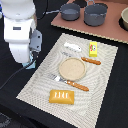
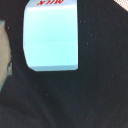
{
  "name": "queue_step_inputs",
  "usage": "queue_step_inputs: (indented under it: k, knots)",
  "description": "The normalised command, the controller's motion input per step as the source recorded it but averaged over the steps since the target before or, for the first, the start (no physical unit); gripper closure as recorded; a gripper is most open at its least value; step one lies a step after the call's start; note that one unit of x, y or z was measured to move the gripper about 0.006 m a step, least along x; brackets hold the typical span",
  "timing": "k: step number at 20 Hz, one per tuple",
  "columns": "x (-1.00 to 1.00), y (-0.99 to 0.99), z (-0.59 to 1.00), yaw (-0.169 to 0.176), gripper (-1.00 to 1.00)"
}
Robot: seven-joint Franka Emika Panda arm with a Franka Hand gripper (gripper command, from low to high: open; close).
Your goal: Interact with the objects in diverse but meaningful ways.
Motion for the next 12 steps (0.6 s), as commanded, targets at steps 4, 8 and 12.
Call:
queue_step_inputs:
  k: [4,8,12]
  knots:
    - [-0.41,0.27,0.0,0.056,-1.0]
    - [-0.31,0.16,-0.09,0.052,-1.0]
    - [-0.17,0.01,-0.2,0.044,-1.0]
